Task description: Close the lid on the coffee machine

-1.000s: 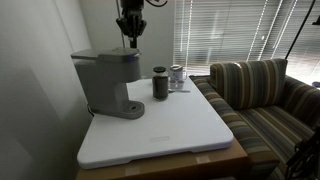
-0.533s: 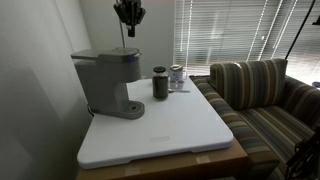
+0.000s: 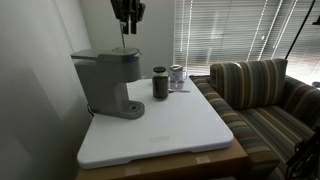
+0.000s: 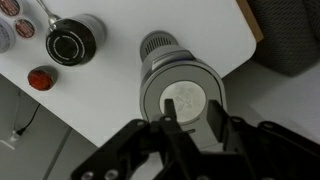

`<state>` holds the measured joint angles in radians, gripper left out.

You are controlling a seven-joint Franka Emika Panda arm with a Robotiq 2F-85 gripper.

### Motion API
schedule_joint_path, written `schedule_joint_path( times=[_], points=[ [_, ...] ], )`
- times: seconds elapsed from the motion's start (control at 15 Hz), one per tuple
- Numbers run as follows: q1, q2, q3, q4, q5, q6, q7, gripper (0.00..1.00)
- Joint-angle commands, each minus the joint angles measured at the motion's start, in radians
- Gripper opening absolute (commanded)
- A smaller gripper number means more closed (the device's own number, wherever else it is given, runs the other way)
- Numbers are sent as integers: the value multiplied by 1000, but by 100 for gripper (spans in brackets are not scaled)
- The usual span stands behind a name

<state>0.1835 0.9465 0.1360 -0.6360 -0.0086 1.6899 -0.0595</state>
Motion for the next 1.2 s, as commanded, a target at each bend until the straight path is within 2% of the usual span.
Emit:
schedule_joint_path(
  times=[0.0, 0.27, 1.13],
  points=[
    [-3, -7, 3, -14, 3, 10, -8, 72],
    [-3, 2, 7, -11, 5, 18, -16, 98],
    [5, 9, 3, -1, 15, 17, 9, 100]
  ],
)
